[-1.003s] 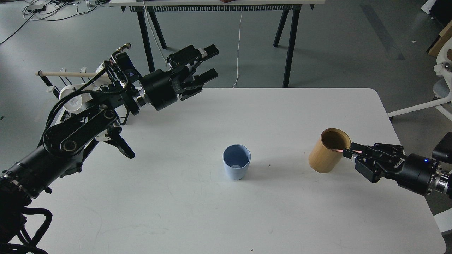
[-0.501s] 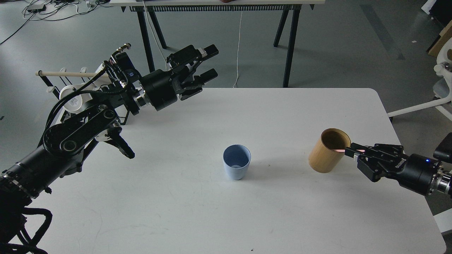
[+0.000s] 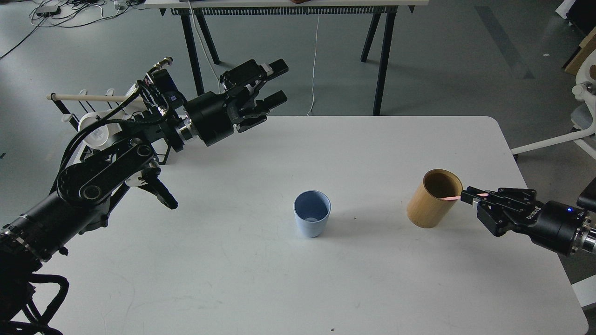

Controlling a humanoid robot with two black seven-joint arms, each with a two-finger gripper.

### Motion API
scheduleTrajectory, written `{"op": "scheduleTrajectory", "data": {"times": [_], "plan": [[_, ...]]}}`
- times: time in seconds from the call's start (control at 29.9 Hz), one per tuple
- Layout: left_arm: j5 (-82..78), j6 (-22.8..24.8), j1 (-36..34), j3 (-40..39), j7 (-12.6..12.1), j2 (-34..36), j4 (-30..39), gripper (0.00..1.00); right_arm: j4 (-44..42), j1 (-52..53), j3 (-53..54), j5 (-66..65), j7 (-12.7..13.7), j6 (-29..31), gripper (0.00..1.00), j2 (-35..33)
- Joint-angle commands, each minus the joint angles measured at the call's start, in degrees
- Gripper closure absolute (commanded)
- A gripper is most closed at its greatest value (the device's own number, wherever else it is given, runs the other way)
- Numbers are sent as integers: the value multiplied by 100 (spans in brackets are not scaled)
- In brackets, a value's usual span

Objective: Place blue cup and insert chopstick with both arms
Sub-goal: 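Close the right gripper on the pink stick, then pull the pink stick up out of the tan holder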

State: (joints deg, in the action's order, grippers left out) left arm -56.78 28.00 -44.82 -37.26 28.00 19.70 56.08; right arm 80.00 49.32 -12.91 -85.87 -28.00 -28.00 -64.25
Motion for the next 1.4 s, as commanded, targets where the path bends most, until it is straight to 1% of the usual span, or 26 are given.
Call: {"op": "scheduleTrajectory", "data": {"times": [0.0,0.33,0.43,0.57,0.7,1.37], "plan": [[0,0,8,0,0,-10,-1,5,-2,-1,43,9,0,0,85,-53],[0,0,8,0,0,-10,-1,5,-169,-10,219,35,0,0,87,-9],[0,0,8,0,0,-10,-10,5,-196,-10,219,35,0,0,90,0],[9,0,17,8,0,-19,-62,5,-292,-10,219,35,0,0,96,26],[9,0,17,9,0,-19,-71,5,-292,-10,219,35,0,0,99,26],[0,0,69,26,0,-19,-71,5,-284,-10,438,53,0,0,100,114]]}}
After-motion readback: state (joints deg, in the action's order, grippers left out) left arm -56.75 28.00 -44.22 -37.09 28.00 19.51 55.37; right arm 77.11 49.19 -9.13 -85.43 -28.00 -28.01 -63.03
